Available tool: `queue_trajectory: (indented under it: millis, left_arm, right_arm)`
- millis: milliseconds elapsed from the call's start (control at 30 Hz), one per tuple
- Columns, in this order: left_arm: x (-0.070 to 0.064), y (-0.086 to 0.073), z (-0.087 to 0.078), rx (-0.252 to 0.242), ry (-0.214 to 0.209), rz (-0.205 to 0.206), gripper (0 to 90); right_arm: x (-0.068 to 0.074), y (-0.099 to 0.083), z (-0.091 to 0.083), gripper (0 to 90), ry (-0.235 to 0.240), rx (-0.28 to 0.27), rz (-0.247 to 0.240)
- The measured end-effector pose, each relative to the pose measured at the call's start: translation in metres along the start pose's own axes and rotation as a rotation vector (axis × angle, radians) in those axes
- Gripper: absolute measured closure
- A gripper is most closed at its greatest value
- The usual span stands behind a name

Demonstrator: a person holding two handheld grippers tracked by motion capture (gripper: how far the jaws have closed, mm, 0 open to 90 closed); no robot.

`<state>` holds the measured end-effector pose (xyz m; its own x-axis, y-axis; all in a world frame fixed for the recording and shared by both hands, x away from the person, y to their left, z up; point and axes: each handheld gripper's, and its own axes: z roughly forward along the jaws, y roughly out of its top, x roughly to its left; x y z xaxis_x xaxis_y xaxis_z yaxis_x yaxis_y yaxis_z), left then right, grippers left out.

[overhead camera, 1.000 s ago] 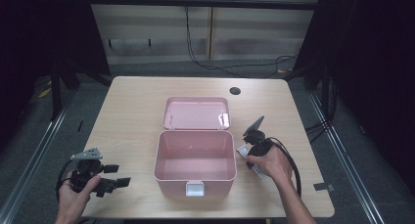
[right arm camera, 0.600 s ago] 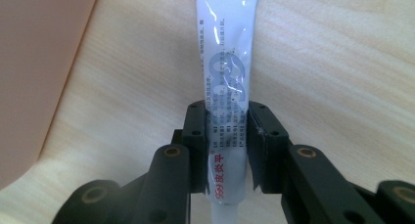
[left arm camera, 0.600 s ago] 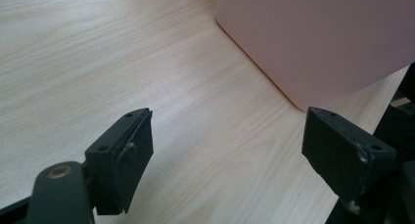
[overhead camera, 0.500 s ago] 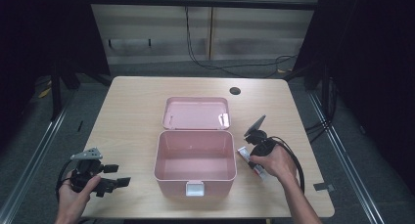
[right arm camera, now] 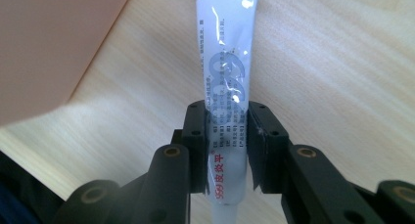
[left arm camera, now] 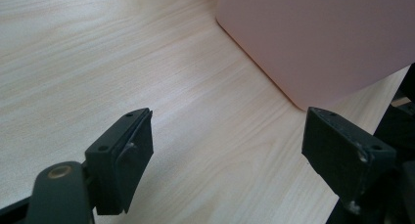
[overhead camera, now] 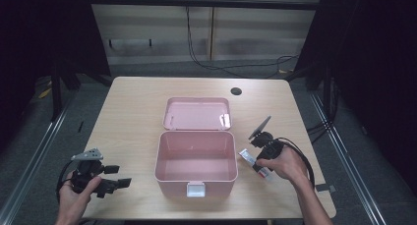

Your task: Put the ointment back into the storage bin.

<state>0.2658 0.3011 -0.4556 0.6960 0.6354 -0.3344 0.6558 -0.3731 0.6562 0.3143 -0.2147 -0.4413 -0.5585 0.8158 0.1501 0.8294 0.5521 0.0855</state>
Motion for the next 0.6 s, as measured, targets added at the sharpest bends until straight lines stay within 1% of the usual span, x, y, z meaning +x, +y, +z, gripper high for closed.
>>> queue_trajectory:
  millis: [33,67,133,200,300,333,367,400,433,533,567,600]
  left_arm:
    - [0.0,0.0,0.0,0.0,0.0,0.0,19.1]
    - [0.0,0.0,0.0,-0.001,0.0,0.0,19.1]
    - [0.0,0.0,0.0,-0.002,0.004,-0.001,19.1]
    - [0.0,0.0,0.0,-0.002,0.001,-0.001,19.1]
    - [0.0,0.0,0.0,-0.003,0.003,0.0,19.1]
    - [0.0,0.0,0.0,-0.002,0.003,0.0,19.1]
    - [0.0,0.0,0.0,-0.004,0.004,-0.002,19.1]
    - [0.0,0.0,0.0,-0.002,0.004,-0.002,19.1]
    - [0.0,0.0,0.0,0.0,0.002,-0.001,19.1]
    - [0.0,0.0,0.0,0.0,0.001,-0.001,19.1]
    - [0.0,0.0,0.0,0.0,0.0,-0.002,19.1]
    - [0.0,0.0,0.0,-0.001,0.001,-0.002,19.1]
  right_arm:
    - [0.0,0.0,0.0,71.8,0.0,0.0,0.0]
    - [0.0,-0.001,-0.002,71.8,0.01,-0.001,-0.008]
    - [0.0,-0.003,-0.005,71.8,0.008,-0.003,-0.027]
    - [0.0,-0.005,-0.007,71.8,0.02,-0.006,-0.044]
    - [0.001,-0.008,-0.009,71.8,0.037,-0.02,-0.093]
    - [0.002,-0.01,-0.01,71.8,0.04,-0.026,-0.116]
    - [0.002,-0.01,-0.01,71.8,0.04,-0.026,-0.116]
    - [0.003,-0.011,-0.014,71.8,0.051,-0.036,-0.129]
    - [0.003,-0.011,-0.014,71.8,0.051,-0.036,-0.129]
    - [0.002,-0.015,-0.017,71.8,0.054,-0.054,-0.153]
    - [0.002,-0.017,-0.02,71.8,0.058,-0.056,-0.179]
    - [0.002,-0.019,-0.022,71.8,0.058,-0.06,-0.182]
